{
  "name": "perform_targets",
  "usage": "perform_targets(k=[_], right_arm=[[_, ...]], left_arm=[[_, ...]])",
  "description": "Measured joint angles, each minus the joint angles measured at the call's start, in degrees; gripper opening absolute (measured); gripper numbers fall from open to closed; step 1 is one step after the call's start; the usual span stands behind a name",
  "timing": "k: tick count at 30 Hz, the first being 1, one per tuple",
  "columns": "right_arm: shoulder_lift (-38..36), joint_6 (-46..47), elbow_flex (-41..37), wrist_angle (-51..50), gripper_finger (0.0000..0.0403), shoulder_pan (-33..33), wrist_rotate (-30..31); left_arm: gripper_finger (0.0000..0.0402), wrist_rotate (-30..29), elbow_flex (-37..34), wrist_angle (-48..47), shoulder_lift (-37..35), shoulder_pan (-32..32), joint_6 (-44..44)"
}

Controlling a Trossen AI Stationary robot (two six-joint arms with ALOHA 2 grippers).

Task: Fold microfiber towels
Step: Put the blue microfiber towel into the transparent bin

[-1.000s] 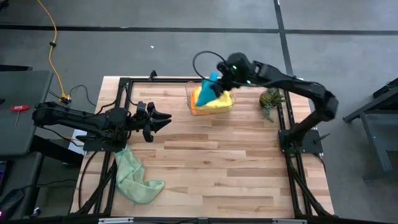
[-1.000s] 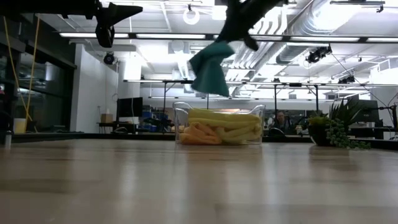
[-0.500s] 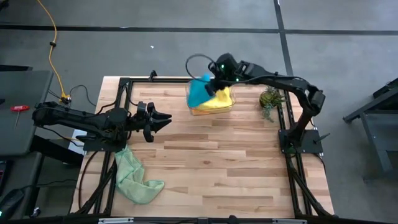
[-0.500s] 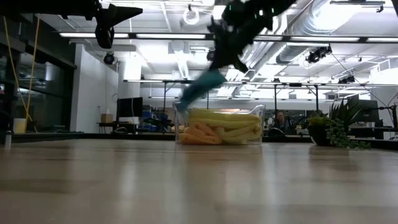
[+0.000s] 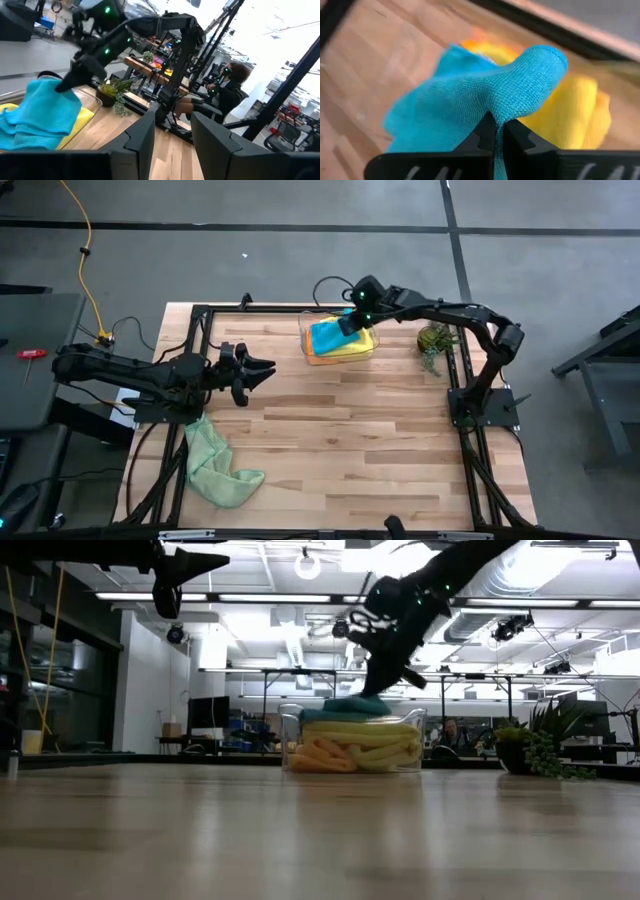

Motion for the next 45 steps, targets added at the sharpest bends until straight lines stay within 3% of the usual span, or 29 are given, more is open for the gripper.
perform_targets(k=[6, 11, 22, 26, 32, 35, 41, 45], right_arm=[[0.0, -1.2, 4.6, -2.9, 0.0000, -0.1, 2.2], [0.9, 3.1, 2.9, -10.0, 0.0000, -0.1, 3.0], [1.9, 8.5, 0.3, -10.5, 0.0007, -0.1, 1.6], [1.9, 9.0, 0.3, -11.5, 0.0035, -0.1, 1.6], [1.5, 8.7, 0.3, -15.1, 0.0115, -0.3, 1.7], [0.0, 8.4, 0.3, -16.8, 0.0142, -0.8, 4.6], [-5.5, 7.7, 0.4, -13.0, 0.0151, -1.8, 7.6], [-7.4, 7.7, 0.4, -6.9, 0.0147, -1.5, 5.3]], left_arm=[[0.0118, -0.1, 0.0, 0.0, 0.0, 0.0, 0.0], [0.0118, -0.1, 0.0, 0.0, 0.0, 0.0, 0.0], [0.0118, 0.0, 0.0, 0.0, 0.0, 0.0, 0.0], [0.0118, 0.3, 0.0, 0.0, 0.0, 0.0, 0.0], [0.0118, 0.4, 0.0, 0.0, 0.0, 0.0, 0.0], [0.0118, 0.5, 0.0, 0.0, 0.0, 0.0, 0.0], [0.0118, 0.5, 0.0, -0.2, 0.0, 0.0, 0.0], [0.0118, 0.5, 0.0, -0.2, 0.0, 0.0, 0.0]])
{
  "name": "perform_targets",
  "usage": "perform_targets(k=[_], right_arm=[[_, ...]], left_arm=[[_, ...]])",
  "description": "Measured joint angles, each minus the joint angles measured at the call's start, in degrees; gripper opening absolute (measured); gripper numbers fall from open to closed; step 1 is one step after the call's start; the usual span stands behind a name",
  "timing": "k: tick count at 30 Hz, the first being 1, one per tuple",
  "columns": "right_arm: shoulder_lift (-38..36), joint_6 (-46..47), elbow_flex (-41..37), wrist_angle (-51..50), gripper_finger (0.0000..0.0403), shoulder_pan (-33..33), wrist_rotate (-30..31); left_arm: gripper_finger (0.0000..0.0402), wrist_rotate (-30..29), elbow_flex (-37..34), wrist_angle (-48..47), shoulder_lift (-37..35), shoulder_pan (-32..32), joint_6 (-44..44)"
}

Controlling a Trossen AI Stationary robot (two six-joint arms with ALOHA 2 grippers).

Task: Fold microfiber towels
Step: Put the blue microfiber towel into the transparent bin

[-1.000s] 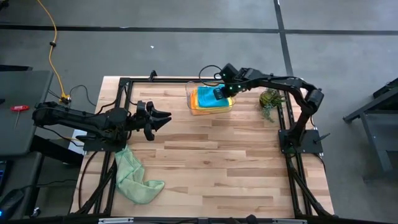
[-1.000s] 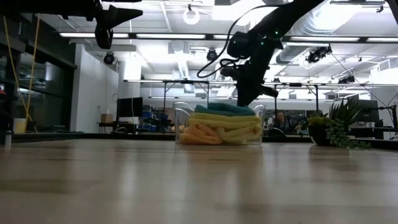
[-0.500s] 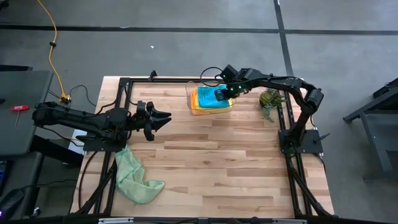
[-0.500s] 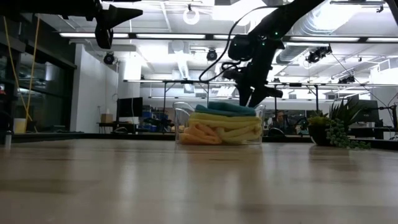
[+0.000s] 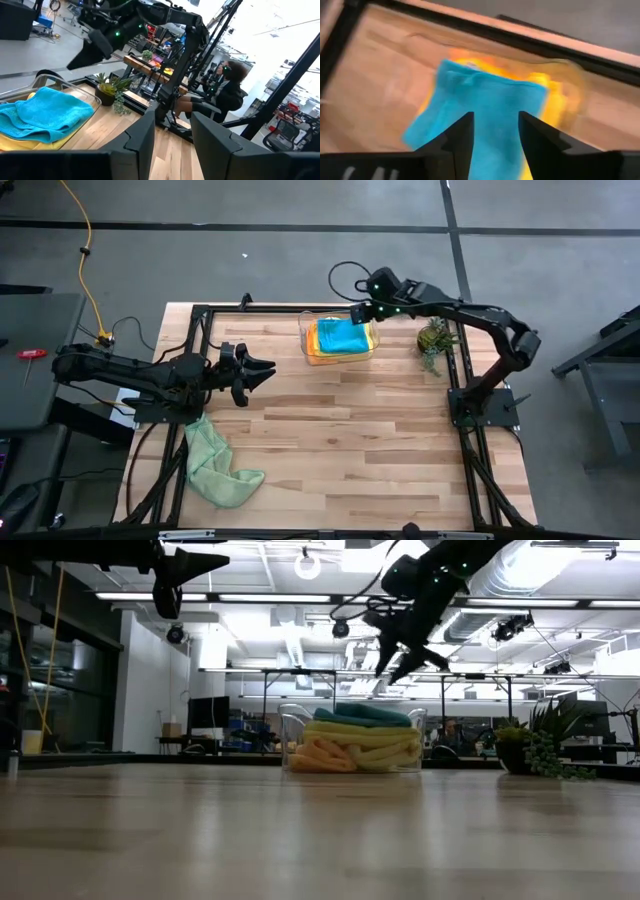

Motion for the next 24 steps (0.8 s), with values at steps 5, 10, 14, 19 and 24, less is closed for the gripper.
perform_targets(k=[5, 10, 14, 19, 24], right_arm=[[3.9, 0.2, 0.0, 2.8, 0.0087, 2.8, -2.1], [10.5, 1.7, 0.0, 6.8, 0.0010, 4.9, 0.7], [13.8, 4.3, 0.0, 7.4, 0.0033, 4.7, 4.1], [15.2, 4.6, -0.1, 7.2, 0.0026, 3.5, 2.0], [13.9, 4.3, 0.4, 7.8, 0.0006, 2.8, 1.2]], left_arm=[[0.0118, 0.0, 0.0, 0.0, 0.0, 0.0, 0.0], [0.0118, 0.0, 0.0, 0.0, 0.0, 0.0, 0.0], [0.0118, 0.0, 0.0, -0.1, 0.0, 0.0, 0.0], [0.0118, -0.3, 0.0, -0.3, 0.0, 0.0, 0.0], [0.0118, -0.9, 0.0, -0.2, 0.0, 0.0, 0.0]])
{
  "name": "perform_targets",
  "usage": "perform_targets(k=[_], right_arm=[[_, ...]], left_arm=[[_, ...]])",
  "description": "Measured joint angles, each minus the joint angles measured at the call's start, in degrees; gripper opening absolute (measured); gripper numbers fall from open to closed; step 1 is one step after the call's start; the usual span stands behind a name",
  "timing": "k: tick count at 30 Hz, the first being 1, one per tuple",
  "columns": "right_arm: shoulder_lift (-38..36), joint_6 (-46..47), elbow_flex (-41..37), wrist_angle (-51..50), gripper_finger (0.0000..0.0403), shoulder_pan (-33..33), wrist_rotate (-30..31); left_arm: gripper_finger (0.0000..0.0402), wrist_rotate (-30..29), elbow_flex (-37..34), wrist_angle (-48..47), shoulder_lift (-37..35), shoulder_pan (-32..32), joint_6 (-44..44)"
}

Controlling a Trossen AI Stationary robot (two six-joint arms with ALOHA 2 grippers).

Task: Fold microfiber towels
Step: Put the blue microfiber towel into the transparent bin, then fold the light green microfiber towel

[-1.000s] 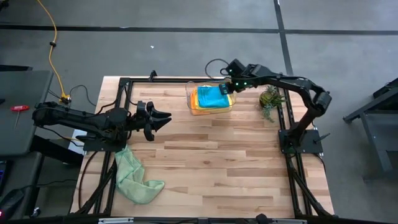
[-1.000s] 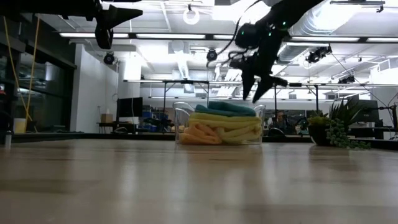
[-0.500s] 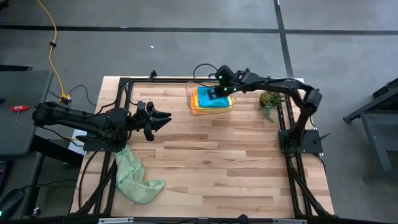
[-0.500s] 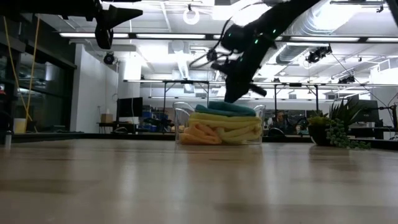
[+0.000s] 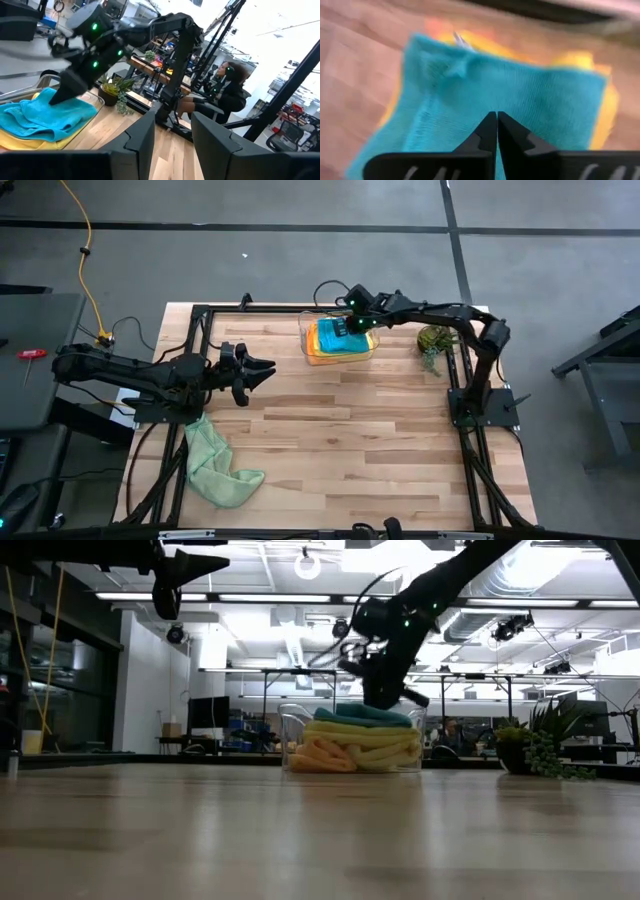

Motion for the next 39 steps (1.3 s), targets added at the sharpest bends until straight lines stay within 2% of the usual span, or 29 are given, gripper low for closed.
perform_targets(k=[7, 11, 13, 17, 21, 24, 27, 30, 33, 39], right_arm=[[-10.4, -10.0, 1.4, -0.9, 0.0002, 1.0, 0.6], [-17.3, -17.6, 1.4, -4.5, 0.0002, 6.0, 4.0], [-20.7, -19.9, -0.6, -2.6, 0.0002, 9.6, 5.2], [-28.8, -20.6, -11.8, 10.8, 0.0002, 17.4, 5.0], [-38.3, -15.5, -27.1, 29.4, 0.0002, 24.3, 5.2], [-44.5, -11.4, -37.0, 44.5, 0.0002, 29.1, 5.1], [-49.0, -13.6, -43.5, 55.6, 0.0002, 33.0, 5.3], [-51.4, -18.2, -46.7, 59.8, 0.0002, 35.4, 6.9], [-52.3, -18.9, -46.9, 60.1, 0.0002, 36.3, 9.0], [-52.2, -19.2, -46.2, 60.0, 0.0002, 35.7, 9.5]], left_arm=[[0.0118, -0.2, 0.0, -0.3, 0.0, 0.0, 1.2], [0.0118, -0.2, 0.2, -0.6, 0.0, 0.0, 3.7], [0.0118, -0.2, 1.4, -1.7, 0.0, 0.0, 5.7], [0.0118, -0.4, 6.0, -8.4, 0.0, 0.0, 12.0], [0.0118, -0.4, 10.7, -16.4, 0.0, 0.0, 15.4], [0.0118, 0.3, 12.5, -18.2, 0.0, 0.0, 16.1], [0.0118, 0.7, 12.8, -17.9, 0.0, 0.0, 16.1], [0.0118, 0.7, 12.8, -18.0, 0.1, 0.0, 16.1], [0.0118, 0.7, 12.8, -18.3, 0.6, 0.0, 16.1], [0.0118, 0.7, 12.7, -18.0, 2.0, 0.0, 17.6]])
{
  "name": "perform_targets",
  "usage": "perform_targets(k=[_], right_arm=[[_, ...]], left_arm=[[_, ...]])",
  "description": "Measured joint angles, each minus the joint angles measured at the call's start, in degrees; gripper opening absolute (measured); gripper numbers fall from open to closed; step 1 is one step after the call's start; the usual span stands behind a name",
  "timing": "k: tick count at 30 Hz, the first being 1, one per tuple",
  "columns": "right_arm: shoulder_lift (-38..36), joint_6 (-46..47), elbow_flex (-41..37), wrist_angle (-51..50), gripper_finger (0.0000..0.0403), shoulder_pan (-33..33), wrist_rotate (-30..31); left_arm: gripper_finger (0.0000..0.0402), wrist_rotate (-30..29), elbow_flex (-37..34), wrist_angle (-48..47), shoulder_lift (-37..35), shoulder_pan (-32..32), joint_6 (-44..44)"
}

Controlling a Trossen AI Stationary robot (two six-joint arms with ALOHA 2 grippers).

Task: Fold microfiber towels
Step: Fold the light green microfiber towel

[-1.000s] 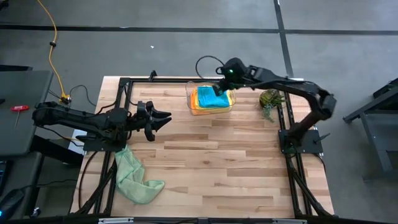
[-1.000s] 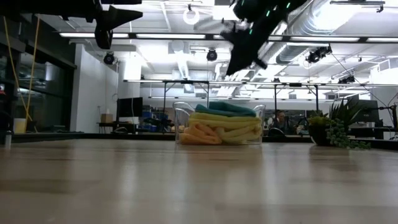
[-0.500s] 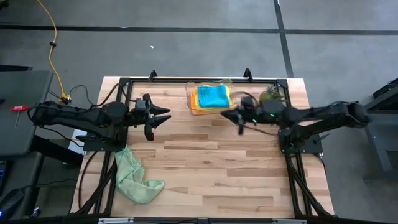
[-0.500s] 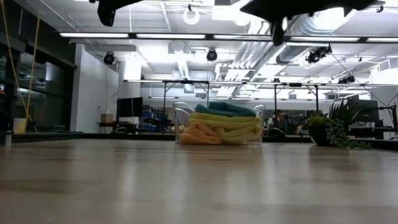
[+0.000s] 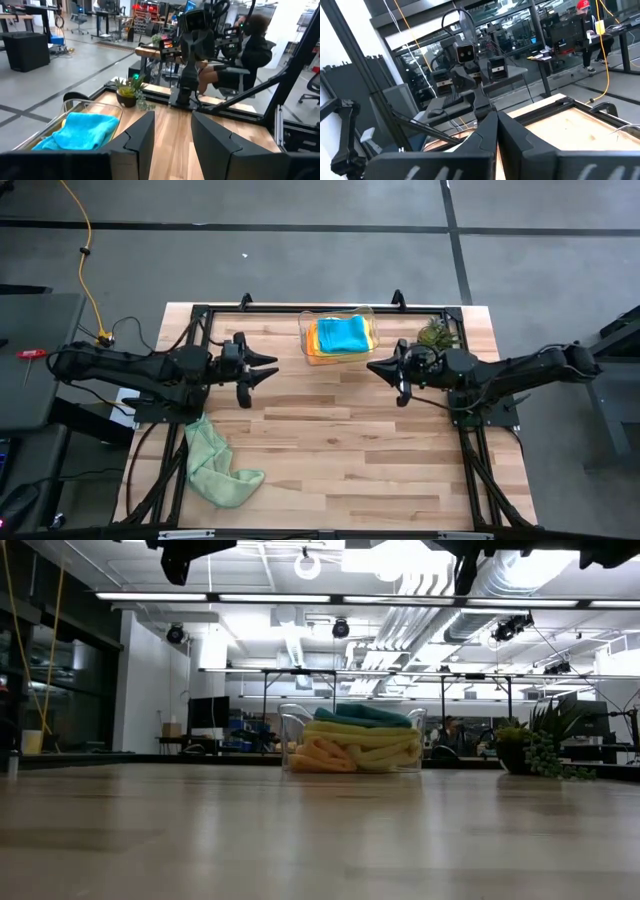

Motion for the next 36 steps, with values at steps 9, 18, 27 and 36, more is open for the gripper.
perform_targets(k=[9, 18, 27, 36], right_arm=[[0.0, -0.1, 0.0, -0.8, 0.0002, 0.0, 0.0], [0.0, -0.1, 0.0, -2.8, 0.0002, 0.0, -0.1], [0.0, 0.0, 0.0, -3.7, 0.0002, 0.0, -0.1], [0.0, 1.4, 0.0, -5.6, 0.0002, 0.0, 1.3]], left_arm=[[0.0124, 0.3, 4.2, -5.9, 3.9, -2.2, -3.0], [0.0189, 6.1, 20.6, -50.9, 12.6, -15.9, -11.0], [0.0202, 13.7, 12.1, -62.4, 19.1, -36.8, -31.0], [0.0202, 13.1, 3.4, -57.5, 24.0, -44.9, -50.0]])
